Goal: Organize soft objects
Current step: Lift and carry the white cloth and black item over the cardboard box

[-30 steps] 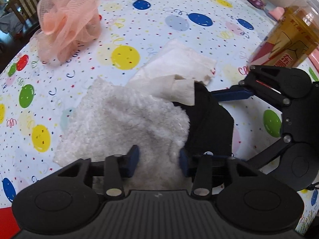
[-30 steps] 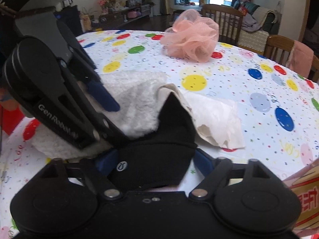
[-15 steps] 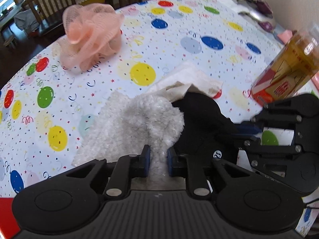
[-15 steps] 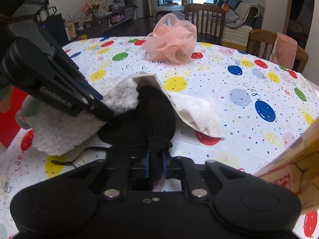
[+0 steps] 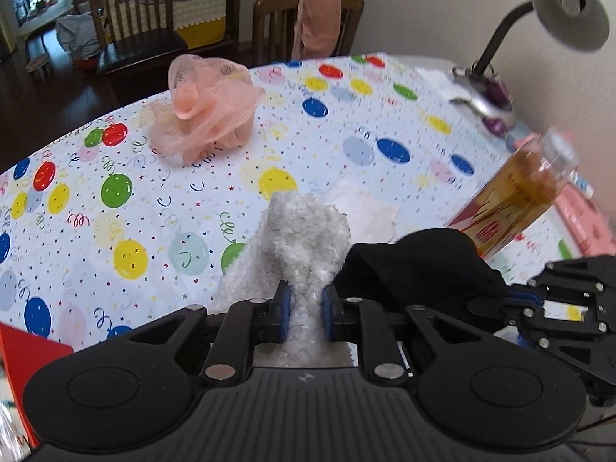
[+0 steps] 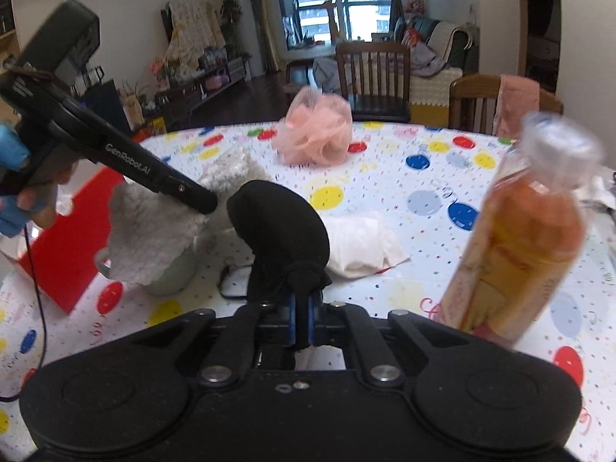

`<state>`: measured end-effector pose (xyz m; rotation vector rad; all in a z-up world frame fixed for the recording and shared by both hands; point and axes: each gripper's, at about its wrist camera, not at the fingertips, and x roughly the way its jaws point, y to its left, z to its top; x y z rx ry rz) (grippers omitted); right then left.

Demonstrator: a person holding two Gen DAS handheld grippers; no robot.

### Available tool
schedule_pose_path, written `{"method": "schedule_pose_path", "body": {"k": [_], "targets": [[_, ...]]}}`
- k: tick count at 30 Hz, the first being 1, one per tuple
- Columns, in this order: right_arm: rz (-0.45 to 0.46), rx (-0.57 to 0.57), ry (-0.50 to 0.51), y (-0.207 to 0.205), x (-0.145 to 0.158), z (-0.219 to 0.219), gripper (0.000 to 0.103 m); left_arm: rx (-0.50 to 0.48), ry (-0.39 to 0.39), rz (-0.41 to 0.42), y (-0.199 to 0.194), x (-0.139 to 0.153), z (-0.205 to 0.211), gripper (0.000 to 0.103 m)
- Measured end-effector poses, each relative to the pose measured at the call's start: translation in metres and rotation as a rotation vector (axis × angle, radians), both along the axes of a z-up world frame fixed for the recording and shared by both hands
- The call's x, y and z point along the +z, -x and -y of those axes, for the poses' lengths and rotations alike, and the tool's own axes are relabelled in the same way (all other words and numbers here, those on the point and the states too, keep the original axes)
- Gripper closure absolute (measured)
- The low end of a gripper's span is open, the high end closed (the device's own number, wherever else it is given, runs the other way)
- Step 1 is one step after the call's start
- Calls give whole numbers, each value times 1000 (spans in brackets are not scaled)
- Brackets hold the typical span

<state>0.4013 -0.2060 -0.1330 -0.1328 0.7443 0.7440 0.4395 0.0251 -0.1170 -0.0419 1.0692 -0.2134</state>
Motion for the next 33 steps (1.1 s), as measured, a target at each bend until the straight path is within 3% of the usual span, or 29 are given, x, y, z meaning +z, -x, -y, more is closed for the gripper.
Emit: {"method": "schedule_pose_path", "body": {"k": [11,18,33], "targets": [[58,-33,-81,35,56,22,99,51,87,75,40,46,-6,87],[60,-26,-118,49,86,16,99,77,104,137,76,79,-20,87],[82,31,-139,92,135,-65,99,123,89,226,153,125,-106,87]]}}
